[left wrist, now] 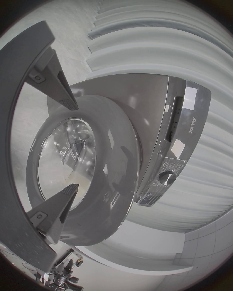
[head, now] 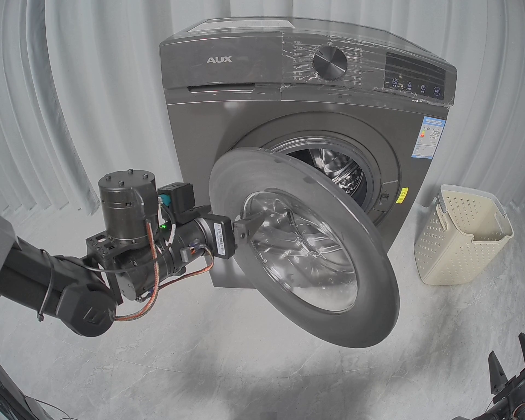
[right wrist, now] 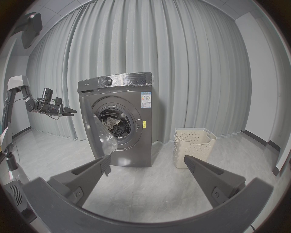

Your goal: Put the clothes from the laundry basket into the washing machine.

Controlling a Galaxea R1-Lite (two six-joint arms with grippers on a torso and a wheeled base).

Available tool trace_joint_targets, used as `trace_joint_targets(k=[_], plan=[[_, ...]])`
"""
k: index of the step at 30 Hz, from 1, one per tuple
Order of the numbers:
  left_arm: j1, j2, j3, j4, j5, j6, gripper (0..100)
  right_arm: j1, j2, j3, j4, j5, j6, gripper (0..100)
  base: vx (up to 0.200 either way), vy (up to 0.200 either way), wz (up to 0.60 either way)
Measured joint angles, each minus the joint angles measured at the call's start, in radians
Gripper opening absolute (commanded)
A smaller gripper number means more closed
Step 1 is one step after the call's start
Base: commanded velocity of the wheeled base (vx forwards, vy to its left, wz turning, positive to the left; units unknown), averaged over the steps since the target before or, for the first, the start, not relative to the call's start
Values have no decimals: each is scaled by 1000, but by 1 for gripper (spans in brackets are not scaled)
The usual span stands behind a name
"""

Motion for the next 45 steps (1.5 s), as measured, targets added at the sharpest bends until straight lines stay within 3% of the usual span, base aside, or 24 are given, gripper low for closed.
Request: trace_joint_targets(k=[11,15,21,30,38,45], plan=[[14,156,-240,-45,99,-84,100,0,0,0,0,0,0,100,0,0,0],[20,216,-310,-38,140,-94,100,0,0,0,0,0,0,100,0,0,0],[19,239,-300,-47,147,-97,100,0,0,0,0,0,0,100,0,0,0],[-12,17,-16,-46,150,-86,100,0,0,0,0,0,0,100,0,0,0],[-29,-337,358,-33,153,-35,100,0,0,0,0,0,0,100,0,0,0],[23,-688,587,47,151,12,100,0,0,0,0,0,1,100,0,0,0]])
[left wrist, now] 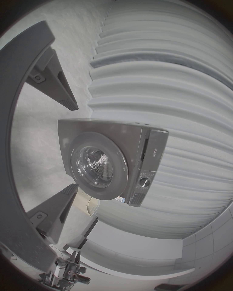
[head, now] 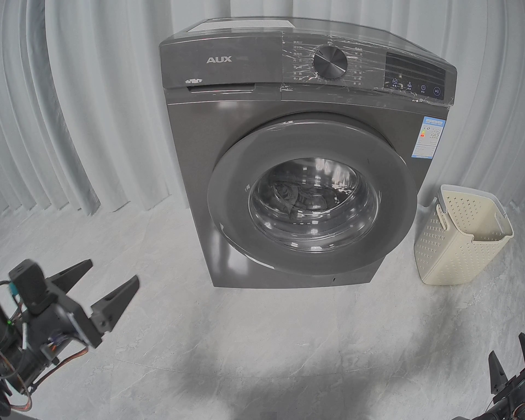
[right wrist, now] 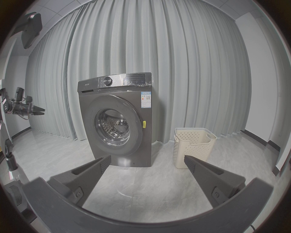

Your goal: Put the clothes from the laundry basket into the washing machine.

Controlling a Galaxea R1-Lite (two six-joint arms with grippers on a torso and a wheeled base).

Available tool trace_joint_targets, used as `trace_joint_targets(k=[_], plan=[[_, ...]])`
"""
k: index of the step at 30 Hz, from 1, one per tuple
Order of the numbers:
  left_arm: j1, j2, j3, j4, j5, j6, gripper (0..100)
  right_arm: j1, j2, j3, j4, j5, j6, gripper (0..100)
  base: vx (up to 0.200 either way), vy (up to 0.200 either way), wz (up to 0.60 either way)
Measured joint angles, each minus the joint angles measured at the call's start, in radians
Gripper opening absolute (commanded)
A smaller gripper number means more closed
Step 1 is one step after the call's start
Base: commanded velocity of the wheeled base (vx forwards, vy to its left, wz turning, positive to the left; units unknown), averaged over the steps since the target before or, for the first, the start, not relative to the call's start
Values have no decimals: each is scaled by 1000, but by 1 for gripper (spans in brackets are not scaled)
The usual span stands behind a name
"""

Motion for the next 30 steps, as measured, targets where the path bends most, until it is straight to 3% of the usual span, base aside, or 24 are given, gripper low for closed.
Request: trace_joint_targets(k=[9,15,16,21,25,28,30], plan=[[153,-450,136,282,-19,49,100,-1,0,0,0,-2,-2,100,0,0,0],[284,-703,187,469,-59,74,100,-1,0,0,0,-2,-1,100,0,0,0],[304,-740,197,496,-69,78,100,-1,0,0,0,-2,0,0,0,0,0],[377,-884,223,647,-101,98,100,-2,0,0,-2,1,5,0,0,0,0],[416,-942,227,680,-111,108,100,-2,0,-11,-23,16,7,0,0,0,0],[458,-972,228,686,-146,124,100,0,2,-77,-18,57,12,0,0,0,0],[490,-990,229,689,-185,138,100,6,16,-134,6,112,22,0,0,0,0]])
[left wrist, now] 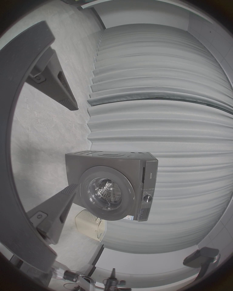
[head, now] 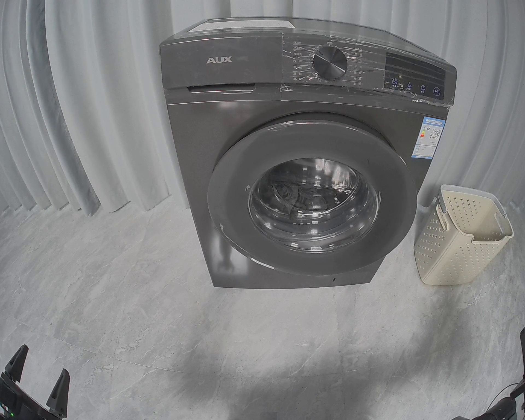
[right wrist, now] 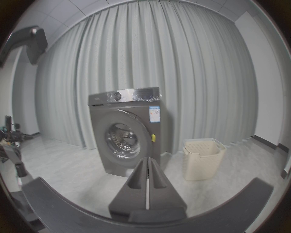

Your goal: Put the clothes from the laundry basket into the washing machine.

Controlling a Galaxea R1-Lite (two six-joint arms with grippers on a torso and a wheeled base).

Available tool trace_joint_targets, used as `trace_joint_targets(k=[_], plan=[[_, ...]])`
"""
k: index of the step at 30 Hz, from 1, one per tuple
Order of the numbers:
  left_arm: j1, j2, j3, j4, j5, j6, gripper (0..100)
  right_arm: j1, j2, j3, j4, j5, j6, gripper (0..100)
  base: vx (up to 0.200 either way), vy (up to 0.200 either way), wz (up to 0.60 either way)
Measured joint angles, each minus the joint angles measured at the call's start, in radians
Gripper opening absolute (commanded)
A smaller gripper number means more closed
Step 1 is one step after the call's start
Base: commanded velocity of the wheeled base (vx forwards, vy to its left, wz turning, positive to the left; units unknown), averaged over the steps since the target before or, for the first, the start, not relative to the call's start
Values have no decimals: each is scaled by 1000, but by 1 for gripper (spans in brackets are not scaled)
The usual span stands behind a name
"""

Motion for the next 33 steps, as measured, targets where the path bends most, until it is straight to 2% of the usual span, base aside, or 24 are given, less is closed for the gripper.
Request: trace_joint_targets(k=[3,5,9,12,18,24,27,33], plan=[[36,-26,0,3,-45,4,100,15,56,-71,32,85,31,0,0,0,0],[50,-40,0,5,-59,4,100,26,106,-93,43,123,49,0,0,0,0],[64,-60,0,13,-70,0,100,49,237,-115,12,177,70,0,0,0,0],[70,-69,0,26,-67,-3,100,72,369,-123,-65,206,78,0,0,0,0],[79,-76,0,67,-13,-6,100,133,617,-130,-228,241,85,0,0,0,0],[79,-78,0,84,-21,23,100,244,784,-139,-291,253,85,0,0,0,0],[78,-78,0,87,-27,16,100,272,856,-150,-303,255,88,0,0,0,0],[77,-78,0,89,-8,3,100,304,983,-159,-384,256,93,0,0,-200,0]])
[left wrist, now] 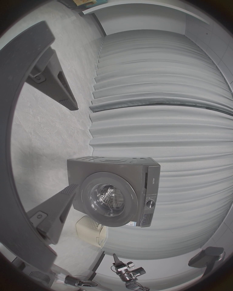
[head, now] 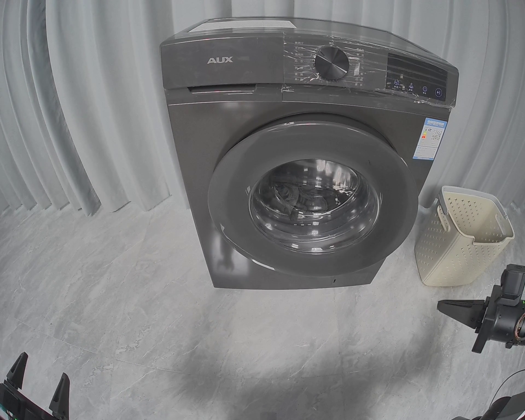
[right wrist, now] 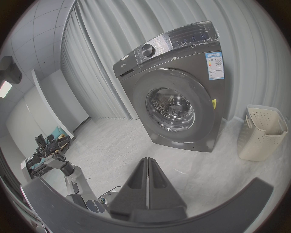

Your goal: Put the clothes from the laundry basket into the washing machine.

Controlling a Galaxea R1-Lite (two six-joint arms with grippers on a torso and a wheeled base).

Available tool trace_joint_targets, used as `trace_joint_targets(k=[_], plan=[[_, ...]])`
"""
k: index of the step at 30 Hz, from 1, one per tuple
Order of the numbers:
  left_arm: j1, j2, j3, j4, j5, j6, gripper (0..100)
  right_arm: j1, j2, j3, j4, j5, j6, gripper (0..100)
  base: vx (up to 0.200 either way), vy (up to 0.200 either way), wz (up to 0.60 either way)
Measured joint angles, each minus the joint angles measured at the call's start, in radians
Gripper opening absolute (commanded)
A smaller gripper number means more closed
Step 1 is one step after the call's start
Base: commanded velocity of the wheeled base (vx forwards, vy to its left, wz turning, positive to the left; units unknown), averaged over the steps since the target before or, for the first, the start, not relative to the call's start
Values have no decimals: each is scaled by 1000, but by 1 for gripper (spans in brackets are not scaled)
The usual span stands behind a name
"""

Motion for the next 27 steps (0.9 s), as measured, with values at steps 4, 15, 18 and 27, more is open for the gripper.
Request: trace_joint_targets(k=[4,15,18,27], plan=[[0,0,0,0,6,-3,100,28,67,3,-66,-5,20,0,0,-200,0],[0,0,0,0,4,1,100,58,170,-3,-227,-8,125,0,55,-36,0],[0,0,0,0,4,2,100,61,200,0,-269,-14,129,0,200,0,0],[-1,0,0,-1,6,0,100,66,260,2,-287,-49,151,0,200,0,0]])
